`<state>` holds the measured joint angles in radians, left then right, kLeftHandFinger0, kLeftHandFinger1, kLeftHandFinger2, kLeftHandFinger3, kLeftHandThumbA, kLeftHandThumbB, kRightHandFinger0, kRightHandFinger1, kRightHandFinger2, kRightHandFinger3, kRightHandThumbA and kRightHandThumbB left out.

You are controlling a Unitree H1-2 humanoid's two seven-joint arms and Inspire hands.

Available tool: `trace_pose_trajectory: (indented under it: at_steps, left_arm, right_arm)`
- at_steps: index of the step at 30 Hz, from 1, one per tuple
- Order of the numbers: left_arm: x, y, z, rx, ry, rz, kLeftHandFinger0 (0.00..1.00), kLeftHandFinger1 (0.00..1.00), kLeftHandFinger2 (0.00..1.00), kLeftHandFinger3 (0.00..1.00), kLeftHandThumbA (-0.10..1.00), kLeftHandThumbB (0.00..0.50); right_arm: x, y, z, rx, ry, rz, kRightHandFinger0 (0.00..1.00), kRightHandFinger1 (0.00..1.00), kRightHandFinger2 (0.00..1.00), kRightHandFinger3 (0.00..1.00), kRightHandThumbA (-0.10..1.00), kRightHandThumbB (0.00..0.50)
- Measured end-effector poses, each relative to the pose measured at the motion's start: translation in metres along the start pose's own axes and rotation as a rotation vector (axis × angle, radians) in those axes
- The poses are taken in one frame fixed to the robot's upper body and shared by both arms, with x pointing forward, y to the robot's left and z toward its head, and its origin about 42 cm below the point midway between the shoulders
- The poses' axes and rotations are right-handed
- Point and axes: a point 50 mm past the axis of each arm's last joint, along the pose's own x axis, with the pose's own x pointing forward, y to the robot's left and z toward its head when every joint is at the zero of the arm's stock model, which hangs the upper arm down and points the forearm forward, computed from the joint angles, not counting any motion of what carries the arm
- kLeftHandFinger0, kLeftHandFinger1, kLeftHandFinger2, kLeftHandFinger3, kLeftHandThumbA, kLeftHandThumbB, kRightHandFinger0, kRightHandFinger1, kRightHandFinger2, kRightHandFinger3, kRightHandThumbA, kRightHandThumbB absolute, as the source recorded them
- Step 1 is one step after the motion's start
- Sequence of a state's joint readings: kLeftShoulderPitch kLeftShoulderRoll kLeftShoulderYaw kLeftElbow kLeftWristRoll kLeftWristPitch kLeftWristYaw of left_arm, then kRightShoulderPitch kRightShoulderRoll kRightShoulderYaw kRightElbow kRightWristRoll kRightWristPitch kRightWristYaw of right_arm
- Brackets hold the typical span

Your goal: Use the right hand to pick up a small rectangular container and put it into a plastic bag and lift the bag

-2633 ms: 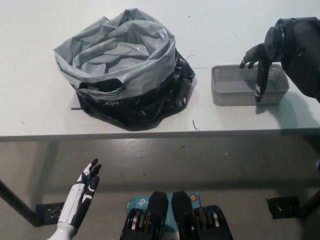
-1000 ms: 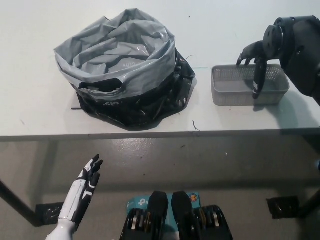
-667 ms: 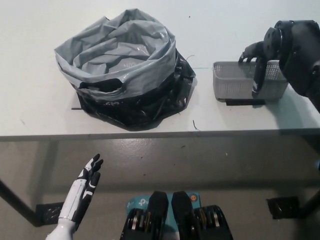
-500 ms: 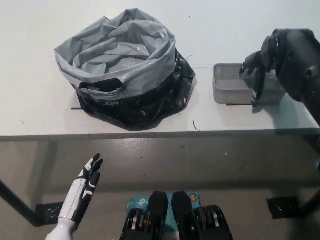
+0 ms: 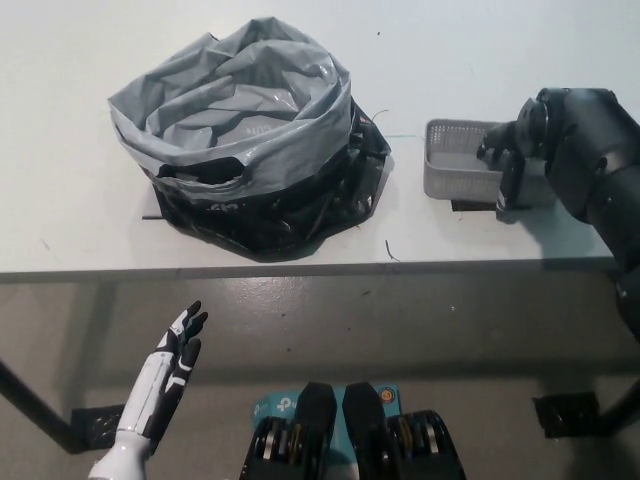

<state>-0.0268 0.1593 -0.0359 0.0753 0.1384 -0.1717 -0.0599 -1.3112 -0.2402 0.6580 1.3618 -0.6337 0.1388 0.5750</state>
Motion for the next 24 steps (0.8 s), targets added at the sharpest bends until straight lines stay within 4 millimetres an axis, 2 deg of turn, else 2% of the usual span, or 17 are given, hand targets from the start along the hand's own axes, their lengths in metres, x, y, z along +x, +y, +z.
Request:
trace_pose_trajectory:
  at_steps: [1,2,3,4,5,6,8,10,12,13,16,19,20,21,23,24]
  left_arm:
    - [0.001,0.0,0.001,0.0,-0.003,0.0,1.0,1.0,1.0,1.0,1.0,0.241]
    - [0.002,0.0,0.001,0.0,-0.005,0.0,1.0,1.0,1.0,1.0,1.0,0.238]
    - [0.002,0.0,0.001,0.0,-0.006,0.0,1.0,1.0,1.0,1.0,0.99,0.232]
    - [0.003,0.0,0.002,0.0,-0.007,0.0,1.0,1.0,1.0,1.0,0.99,0.23]
    - [0.004,0.001,0.002,0.0,-0.009,0.0,1.0,1.0,1.0,1.0,0.99,0.229]
    - [0.004,0.001,0.002,0.0,-0.01,0.0,1.0,1.0,1.0,1.0,0.99,0.226]
    - [0.006,0.001,0.003,0.0,-0.012,0.0,1.0,1.0,1.0,1.0,1.0,0.224]
    - [0.007,0.001,0.004,0.001,-0.015,0.0,1.0,1.0,1.0,1.0,1.0,0.228]
    - [0.009,0.001,0.005,0.002,-0.019,0.0,1.0,1.0,1.0,1.0,0.98,0.209]
    - [0.01,0.002,0.005,0.003,-0.022,0.0,1.0,1.0,1.0,1.0,0.98,0.209]
    - [0.012,0.003,0.007,0.008,-0.028,0.0,1.0,1.0,1.0,1.0,0.97,0.204]
    - [0.014,0.005,0.008,0.013,-0.034,0.0,1.0,1.0,1.0,1.0,0.95,0.202]
    - [0.016,0.006,0.009,0.016,-0.038,0.0,1.0,1.0,1.0,1.0,0.95,0.207]
    - [0.016,0.007,0.009,0.017,-0.039,0.0,1.0,1.0,1.0,1.0,0.95,0.207]
    - [0.017,0.007,0.01,0.017,-0.04,-0.001,1.0,1.0,1.0,1.0,0.94,0.207]
    - [0.018,0.007,0.01,0.017,-0.041,-0.001,1.0,1.0,1.0,1.0,0.94,0.212]
  right_arm:
    - [0.001,0.001,0.0,0.006,-0.006,-0.022,0.94,1.0,0.94,0.61,-0.08,0.28]
    - [0.002,0.002,-0.001,0.006,-0.01,-0.041,0.87,0.91,0.84,0.53,-0.1,0.219]
    - [0.003,0.002,-0.001,0.007,-0.011,-0.051,0.49,0.55,0.56,0.45,-0.1,0.162]
    - [0.003,0.002,-0.001,0.009,-0.016,-0.069,0.23,0.37,0.43,0.4,-0.1,0.139]
    - [0.003,0.002,-0.001,0.011,-0.025,-0.092,0.06,0.23,0.31,0.37,-0.1,0.129]
    - [0.004,0.002,-0.002,0.013,-0.028,-0.101,0.01,0.17,0.33,0.4,-0.1,0.116]
    - [0.005,0.003,-0.004,0.023,-0.044,-0.138,0.0,0.3,0.61,0.62,-0.1,0.129]
    - [0.006,0.004,-0.005,0.035,-0.061,-0.164,0.07,0.52,0.9,0.83,-0.1,0.131]
    - [0.006,0.003,-0.005,0.057,-0.086,-0.195,0.08,0.59,0.96,0.87,-0.1,0.125]
    - [0.005,0.002,-0.004,0.082,-0.109,-0.216,0.08,0.59,0.96,0.88,-0.1,0.119]
    - [0.002,-0.005,-0.008,0.17,-0.156,-0.257,0.04,0.56,0.92,0.88,-0.1,0.154]
    - [0.0,-0.01,-0.014,0.263,-0.191,-0.27,0.06,0.57,0.89,0.92,-0.1,0.185]
    - [-0.002,-0.012,-0.018,0.357,-0.221,-0.267,0.03,0.54,0.87,0.91,-0.1,0.189]
    - [-0.002,-0.013,-0.019,0.409,-0.237,-0.26,0.02,0.49,0.84,0.8,-0.1,0.198]
    - [-0.002,-0.013,-0.022,0.51,-0.261,-0.238,0.01,0.45,0.8,0.67,-0.1,0.203]
    - [-0.002,-0.012,-0.024,0.567,-0.271,-0.222,0.0,0.34,0.75,0.99,-0.1,0.217]
